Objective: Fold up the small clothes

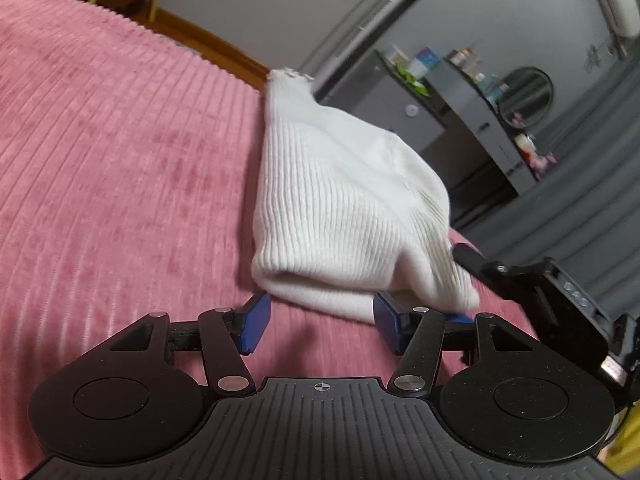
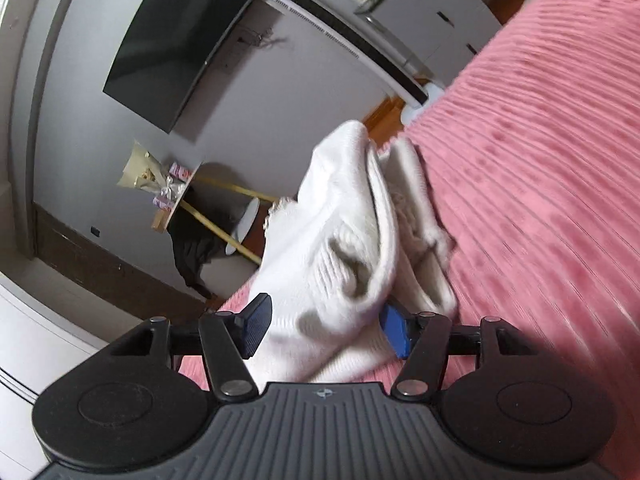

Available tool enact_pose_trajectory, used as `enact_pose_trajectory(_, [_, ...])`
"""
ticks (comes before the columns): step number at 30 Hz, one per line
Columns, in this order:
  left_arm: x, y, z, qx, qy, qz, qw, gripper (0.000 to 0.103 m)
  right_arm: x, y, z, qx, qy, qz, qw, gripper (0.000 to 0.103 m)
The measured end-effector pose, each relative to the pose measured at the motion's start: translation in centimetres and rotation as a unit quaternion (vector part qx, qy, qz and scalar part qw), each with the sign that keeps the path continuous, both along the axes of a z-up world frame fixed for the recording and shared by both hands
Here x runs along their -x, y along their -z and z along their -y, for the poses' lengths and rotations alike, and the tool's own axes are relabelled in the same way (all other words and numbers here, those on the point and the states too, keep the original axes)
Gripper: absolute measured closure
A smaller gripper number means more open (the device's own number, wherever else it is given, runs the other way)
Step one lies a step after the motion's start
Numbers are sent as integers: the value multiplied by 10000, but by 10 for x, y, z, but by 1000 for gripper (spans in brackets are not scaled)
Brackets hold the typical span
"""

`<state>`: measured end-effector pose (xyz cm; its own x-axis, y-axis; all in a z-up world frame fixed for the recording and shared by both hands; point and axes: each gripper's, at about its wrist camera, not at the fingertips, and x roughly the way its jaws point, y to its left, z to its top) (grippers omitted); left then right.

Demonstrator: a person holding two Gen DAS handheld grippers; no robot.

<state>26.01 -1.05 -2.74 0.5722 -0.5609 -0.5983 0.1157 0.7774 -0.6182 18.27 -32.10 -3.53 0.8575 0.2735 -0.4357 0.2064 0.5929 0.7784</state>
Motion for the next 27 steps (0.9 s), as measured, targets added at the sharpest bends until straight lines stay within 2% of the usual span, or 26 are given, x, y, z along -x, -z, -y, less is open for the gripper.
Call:
enact_pose_trajectory(2, [-4,1,4,161,-86,-118,9998,41,-14,4,1,-157,16,-202,9997,46])
enact_pose_trajectory(5, [-10,5,4,349,-186,-236,9989,41,-21,10,7,-405,72,-278,9988,79])
enact_pose_trajectory(6, [-13,7,3,394,-287,-273,9984,42,-20,13,9,-404,77,-257,9988,83])
enact_pose_trajectory(9, [-24,16,-3,714,-610,-487,9944,44,-11,25,14,-355,59,-260,9990,86])
enact_pose_trajectory(11, [-29,21,-4,868,-746,-613,9915,49,-10,30,18,-306,39,-238,9992,86])
enact_pose_trajectory(12, [-32,21,-2,829,-766,-622,9917,58,-10,31,19,-294,37,-235,9993,86])
enact_pose_trajectory(14, [-33,21,2,676,-758,-622,9929,68,-11,30,19,-129,-33,-186,9997,86])
enact_pose_trajectory(15, [-34,20,3,637,-742,-616,9933,76,-12,30,19,-52,-65,-183,9998,86])
enact_pose_trajectory(16, [-34,20,3,608,-733,-619,9935,79,-12,29,21,-62,-74,-165,9998,85])
enact_pose_trajectory(19, [-34,20,-1,629,-786,-630,9929,85,-9,30,26,-423,-171,-78,9989,74])
enact_pose_trajectory(21, [-33,19,-4,681,-825,-644,9922,87,-7,30,28,-769,-349,27,9964,61])
enact_pose_trajectory(23, [-31,18,-5,706,-845,-645,9918,89,-5,27,29,-879,-426,88,9952,55])
enact_pose_trajectory(25, [-29,15,-5,643,-852,-630,9923,91,-7,26,27,-765,-445,80,9960,56])
enact_pose_trajectory(26, [-28,12,-5,626,-843,-614,9926,92,-8,25,26,-625,-447,16,9970,70])
enact_pose_trajectory(27, [-28,9,-7,639,-848,-581,9927,92,-9,24,24,-465,-453,-42,9979,90])
